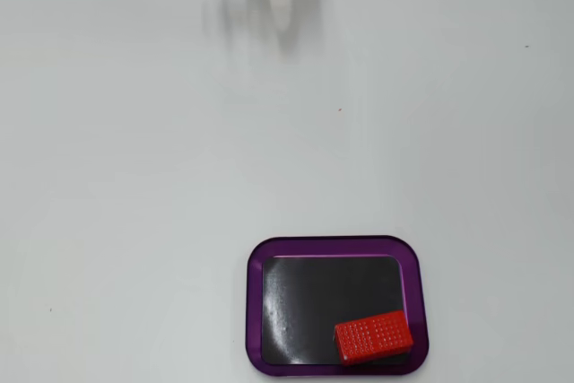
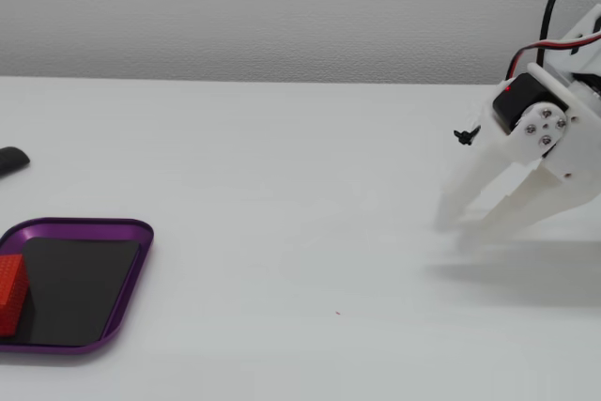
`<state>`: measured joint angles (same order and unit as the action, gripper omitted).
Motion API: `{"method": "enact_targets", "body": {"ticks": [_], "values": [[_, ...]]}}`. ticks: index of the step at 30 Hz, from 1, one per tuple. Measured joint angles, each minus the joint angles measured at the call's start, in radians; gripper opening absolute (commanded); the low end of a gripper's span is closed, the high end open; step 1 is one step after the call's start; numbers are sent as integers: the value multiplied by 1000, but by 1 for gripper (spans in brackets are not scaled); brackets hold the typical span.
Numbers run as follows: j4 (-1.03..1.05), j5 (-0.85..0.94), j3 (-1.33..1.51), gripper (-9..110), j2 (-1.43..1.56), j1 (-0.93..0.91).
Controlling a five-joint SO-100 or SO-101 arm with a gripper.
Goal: Pick up the cube and place it in the box.
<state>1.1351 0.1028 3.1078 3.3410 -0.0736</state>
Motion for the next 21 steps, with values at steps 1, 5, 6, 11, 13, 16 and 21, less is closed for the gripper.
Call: {"method": "enact_targets", "body": {"ticks": [1, 5, 6, 11, 13, 16, 21], "values": [[2, 0, 0, 0, 0, 0], [12, 0, 0, 0, 0, 0], [12, 0, 0, 0, 0, 0], [12, 0, 0, 0, 0, 0], [12, 0, 0, 0, 0, 0], [12, 0, 0, 0, 0, 0], [12, 0, 0, 0, 0, 0]]}}
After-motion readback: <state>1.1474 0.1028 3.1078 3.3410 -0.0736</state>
